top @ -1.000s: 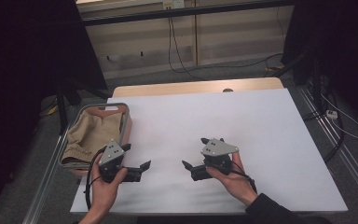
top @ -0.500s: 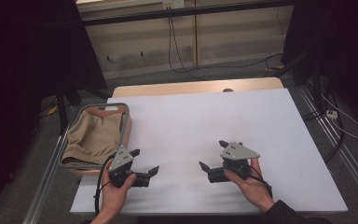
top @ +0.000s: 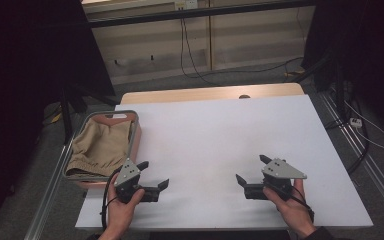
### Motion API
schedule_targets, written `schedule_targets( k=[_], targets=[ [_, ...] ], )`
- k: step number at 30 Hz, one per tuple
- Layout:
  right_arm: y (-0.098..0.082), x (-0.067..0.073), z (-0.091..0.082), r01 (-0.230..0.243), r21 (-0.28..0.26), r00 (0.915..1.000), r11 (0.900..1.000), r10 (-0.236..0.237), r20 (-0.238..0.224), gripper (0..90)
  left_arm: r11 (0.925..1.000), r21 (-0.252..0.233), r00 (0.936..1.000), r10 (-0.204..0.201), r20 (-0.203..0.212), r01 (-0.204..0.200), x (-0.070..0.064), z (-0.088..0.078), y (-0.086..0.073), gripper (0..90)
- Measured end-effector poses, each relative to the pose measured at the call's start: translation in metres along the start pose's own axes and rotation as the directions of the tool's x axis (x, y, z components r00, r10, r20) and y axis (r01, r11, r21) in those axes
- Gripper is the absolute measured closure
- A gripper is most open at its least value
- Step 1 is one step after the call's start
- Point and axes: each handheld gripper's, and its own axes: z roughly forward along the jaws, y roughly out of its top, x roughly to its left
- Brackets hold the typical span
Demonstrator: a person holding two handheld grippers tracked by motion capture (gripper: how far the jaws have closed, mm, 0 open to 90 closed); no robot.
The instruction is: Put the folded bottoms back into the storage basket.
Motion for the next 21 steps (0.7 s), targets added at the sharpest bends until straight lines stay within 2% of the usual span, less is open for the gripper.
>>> schedule_targets(
  k=[1,7,10,14,17,19,21],
  targets=[
    [-0.003,-0.003,-0.003,-0.013,0.002,0.9997,1.0,0.013,0.018,2.8,0.9999,-0.005,1.0,-0.009,-0.001,0.009,-0.001,-0.001,-0.001,4.5],
    [-0.015,-0.014,-0.016,-0.041,-0.007,0.9961,0.999,0.041,0.078,2.7,0.9998,-0.019,0.9998,-0.005,-0.019,0.005,-0.001,-0.004,-0.002,4.5],
    [-0.019,-0.017,-0.022,-0.057,-0.02,0.9946,0.998,0.058,0.086,2.6,0.9997,-0.025,0.9998,-0.001,-0.021,0.001,-0.002,-0.002,-0.003,4.7],
    [-0.023,-0.016,-0.029,-0.044,-0.021,0.994,0.999,0.046,0.099,1.6,0.9997,-0.021,1.0,0.008,-0.003,-0.008,-0.003,-0.002,-0.003,4.7],
    [-0.026,-0.014,-0.025,-0.032,-0.006,0.9953,0.999,0.032,0.092,1.4,0.9995,-0.03,1.0,-0.007,0.001,0.007,-0.002,-0.002,-0.003,4.6],
    [-0.025,-0.014,-0.024,-0.023,-0.006,0.9938,1.0,0.024,0.109,1.8,0.9995,-0.027,0.9999,-0.014,-0.008,0.014,-0.001,-0.001,-0.004,4.6],
    [-0.024,-0.015,-0.024,-0.029,-0.014,0.9929,0.999,0.03,0.115,1.7,0.9994,-0.015,0.9996,-0.03,0.003,0.03,0.0,0.001,-0.005,4.6]
  ],
)
